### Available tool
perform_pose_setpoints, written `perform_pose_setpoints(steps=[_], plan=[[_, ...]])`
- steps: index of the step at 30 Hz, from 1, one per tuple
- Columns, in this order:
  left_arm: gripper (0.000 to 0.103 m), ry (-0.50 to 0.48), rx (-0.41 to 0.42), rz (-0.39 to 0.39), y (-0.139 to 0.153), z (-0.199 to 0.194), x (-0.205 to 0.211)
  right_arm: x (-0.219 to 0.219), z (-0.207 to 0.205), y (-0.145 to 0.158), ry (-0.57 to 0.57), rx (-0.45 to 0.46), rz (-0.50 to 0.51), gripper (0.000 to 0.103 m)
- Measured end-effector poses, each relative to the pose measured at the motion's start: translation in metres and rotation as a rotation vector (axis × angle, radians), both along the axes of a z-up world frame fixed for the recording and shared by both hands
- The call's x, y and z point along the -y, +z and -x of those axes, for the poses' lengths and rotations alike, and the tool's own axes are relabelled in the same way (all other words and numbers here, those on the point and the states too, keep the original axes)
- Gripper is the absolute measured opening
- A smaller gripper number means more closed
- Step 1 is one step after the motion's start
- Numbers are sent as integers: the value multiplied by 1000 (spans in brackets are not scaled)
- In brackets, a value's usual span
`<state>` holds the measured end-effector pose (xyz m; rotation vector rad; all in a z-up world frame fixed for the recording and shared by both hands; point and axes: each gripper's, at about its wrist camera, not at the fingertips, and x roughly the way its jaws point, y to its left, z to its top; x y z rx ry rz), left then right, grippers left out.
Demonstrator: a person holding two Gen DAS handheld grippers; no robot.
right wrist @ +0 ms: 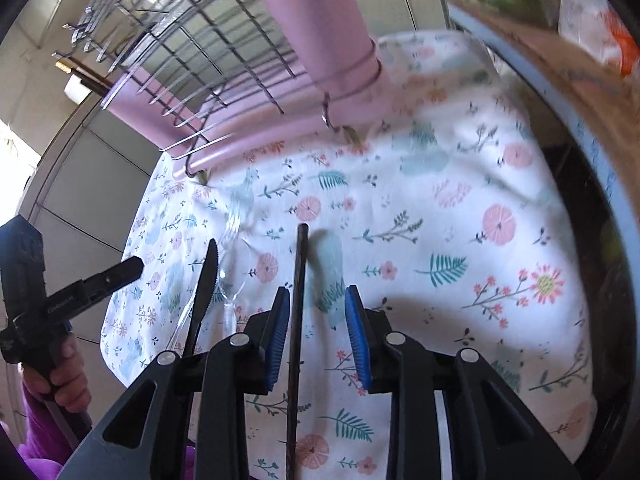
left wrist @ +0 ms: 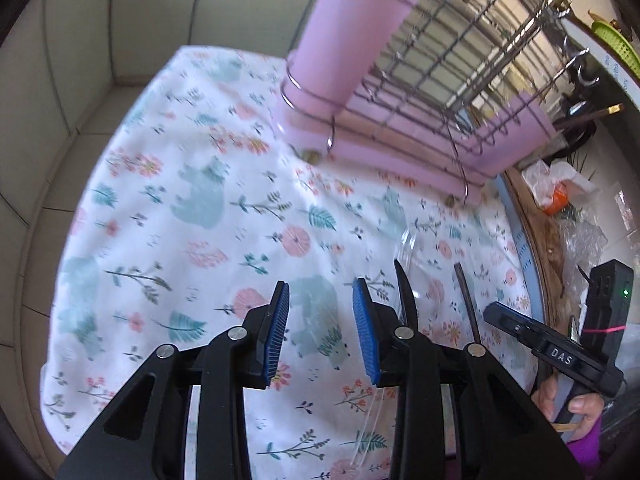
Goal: Organize utensils
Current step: 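Move both tools back down toward the remaining utensils on the cloth, then grasp a clear plastic fork with the left tool while the right tool grasps a dark chopstick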
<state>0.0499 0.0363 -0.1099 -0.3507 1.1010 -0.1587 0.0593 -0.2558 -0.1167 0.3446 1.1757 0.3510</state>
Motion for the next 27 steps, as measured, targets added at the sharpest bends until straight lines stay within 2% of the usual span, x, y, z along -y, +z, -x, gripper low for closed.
perform_pose_setpoints(steps=[8,21,27], plan=[[33,-47,-43,-17,-12,-5,15,-1,-4,-2,6,1,-4,28],[33,-72,-102,-25,-23,-20,42,5,-8,-6,-3,-10,-32,28],[33,-76,-106,-23,-16,-32,39,15,-11,-5,-31,-11,-48,28]])
